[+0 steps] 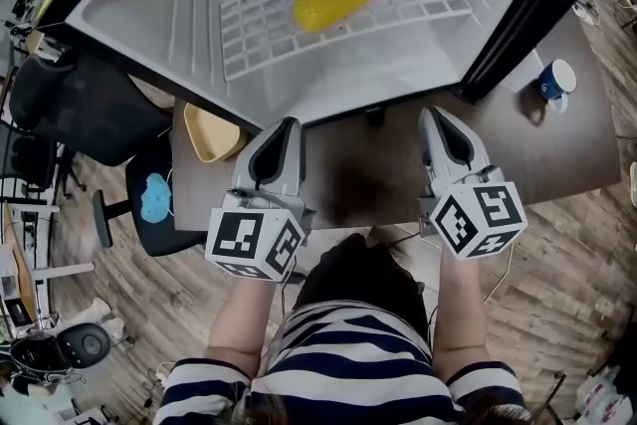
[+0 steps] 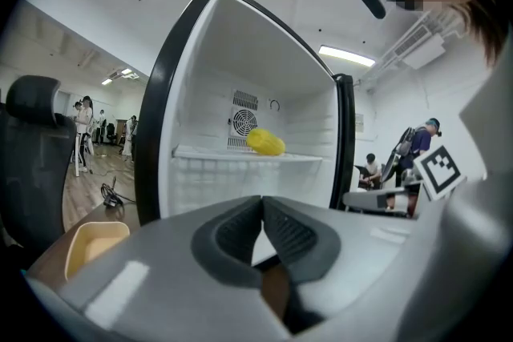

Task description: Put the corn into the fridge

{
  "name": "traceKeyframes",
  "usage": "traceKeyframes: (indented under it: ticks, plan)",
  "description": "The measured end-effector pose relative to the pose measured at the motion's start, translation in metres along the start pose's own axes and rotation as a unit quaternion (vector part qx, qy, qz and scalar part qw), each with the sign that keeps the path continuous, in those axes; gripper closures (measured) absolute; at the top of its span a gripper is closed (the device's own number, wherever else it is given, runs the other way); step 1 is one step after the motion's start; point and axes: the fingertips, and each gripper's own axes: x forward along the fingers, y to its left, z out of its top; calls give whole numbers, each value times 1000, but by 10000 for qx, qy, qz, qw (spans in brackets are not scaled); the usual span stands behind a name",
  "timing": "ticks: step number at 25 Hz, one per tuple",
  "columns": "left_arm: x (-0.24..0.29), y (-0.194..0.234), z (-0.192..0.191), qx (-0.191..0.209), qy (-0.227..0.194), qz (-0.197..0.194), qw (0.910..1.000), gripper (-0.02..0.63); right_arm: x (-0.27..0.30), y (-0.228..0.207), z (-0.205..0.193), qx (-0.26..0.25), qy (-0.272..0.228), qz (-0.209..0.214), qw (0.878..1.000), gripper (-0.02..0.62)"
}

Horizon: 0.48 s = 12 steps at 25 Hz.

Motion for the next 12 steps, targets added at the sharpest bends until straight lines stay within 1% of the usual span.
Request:
traceKeyframes:
  ticks: [12]
  plan:
    - [-5, 1, -1, 99, 35, 9, 9999, 606, -3, 6, 5, -94, 8, 30, 10000, 601]
